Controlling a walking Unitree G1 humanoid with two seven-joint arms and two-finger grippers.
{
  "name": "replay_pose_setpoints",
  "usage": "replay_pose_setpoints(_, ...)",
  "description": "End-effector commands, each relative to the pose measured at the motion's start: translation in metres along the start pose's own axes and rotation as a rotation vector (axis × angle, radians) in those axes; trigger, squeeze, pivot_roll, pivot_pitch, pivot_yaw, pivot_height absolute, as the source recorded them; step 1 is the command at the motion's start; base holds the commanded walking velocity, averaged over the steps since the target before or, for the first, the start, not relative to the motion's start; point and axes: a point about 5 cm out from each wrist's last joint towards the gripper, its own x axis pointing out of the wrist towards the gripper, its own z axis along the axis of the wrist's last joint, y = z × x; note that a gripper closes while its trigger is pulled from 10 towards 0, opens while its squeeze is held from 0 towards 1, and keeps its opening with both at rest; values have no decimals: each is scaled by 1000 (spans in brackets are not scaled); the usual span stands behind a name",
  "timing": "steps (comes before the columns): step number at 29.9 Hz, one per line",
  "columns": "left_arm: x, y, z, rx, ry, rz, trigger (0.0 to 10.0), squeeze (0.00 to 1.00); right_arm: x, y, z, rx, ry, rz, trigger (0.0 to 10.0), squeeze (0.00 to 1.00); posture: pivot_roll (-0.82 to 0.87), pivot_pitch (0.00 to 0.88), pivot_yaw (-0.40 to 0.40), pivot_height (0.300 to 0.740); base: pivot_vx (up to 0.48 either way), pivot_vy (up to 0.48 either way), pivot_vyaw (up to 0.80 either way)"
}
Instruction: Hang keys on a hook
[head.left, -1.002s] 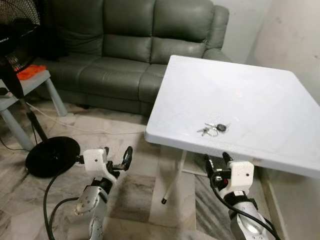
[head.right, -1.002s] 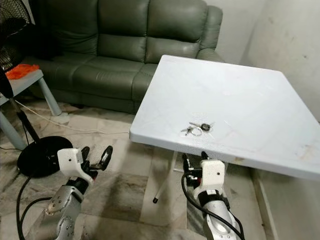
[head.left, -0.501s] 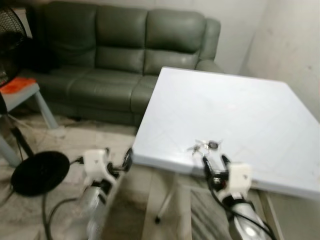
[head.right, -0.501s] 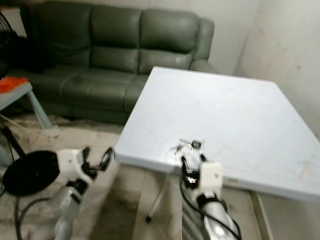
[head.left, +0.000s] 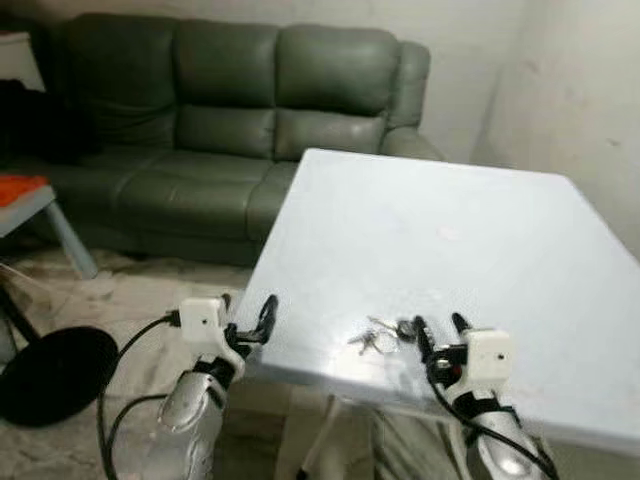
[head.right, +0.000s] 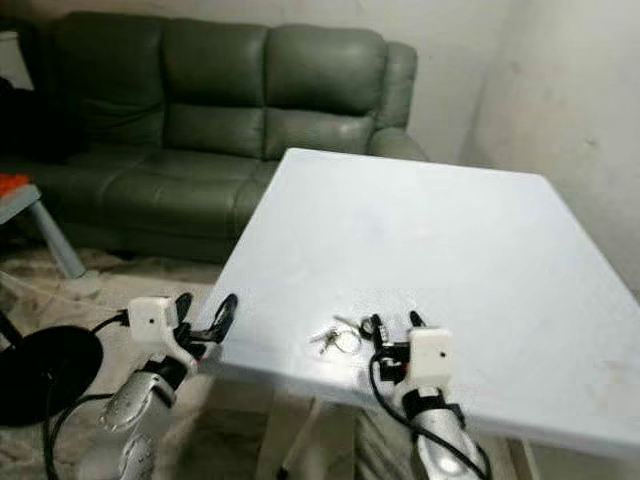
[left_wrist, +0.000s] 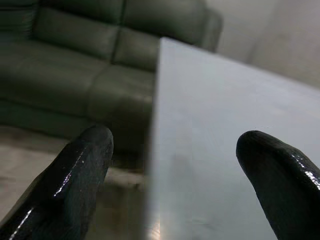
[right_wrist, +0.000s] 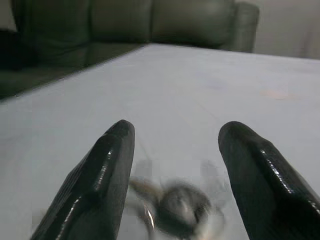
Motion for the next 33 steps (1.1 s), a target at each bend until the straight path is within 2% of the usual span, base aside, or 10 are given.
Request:
replay_pose_setpoints(1, 3, -14, 0, -10, -6, -35, 10000, 0, -4, -12, 2, -7, 6, -32, 10000, 0, -23, 0, -44, 740, 0, 0, 0)
replay_pose_setpoints(14, 1, -28, -2, -7, -4, -82, 10000, 0, 2, -10, 3, 9, 37, -23, 10000, 0, -19, 0, -51, 740, 0, 0, 0)
replay_pose_setpoints(25, -3, -43, -2, 46, -4, -177, 10000, 0, 1, -2, 7, 0, 55, 74, 10000, 0, -25, 2, -50, 740, 0, 0, 0)
replay_pose_setpoints(26, -3, -44, -2, 47, -5, -181, 10000, 0, 1, -2, 7, 2, 57, 74, 10000, 169, -25, 2, -50, 740, 0, 0, 0)
replay_pose_setpoints(27, -3, -44, -2, 46, -5, -182, 10000, 0, 1, -2, 7, 3, 60, 75, 10000, 1000, -25, 2, -50, 740, 0, 0, 0)
replay_pose_setpoints(30, -3, -45, -2, 43, -4, -185, 10000, 0, 0, -2, 10, 34, 54, 95, 10000, 1000, -23, 3, -52, 740, 0, 0, 0)
replay_pose_setpoints(33, -3, -46, -2, 54, -4, -190, 10000, 0, 1, -4, 10, -6, 61, 82, 10000, 1000, -21, 2, -54, 740, 0, 0, 0)
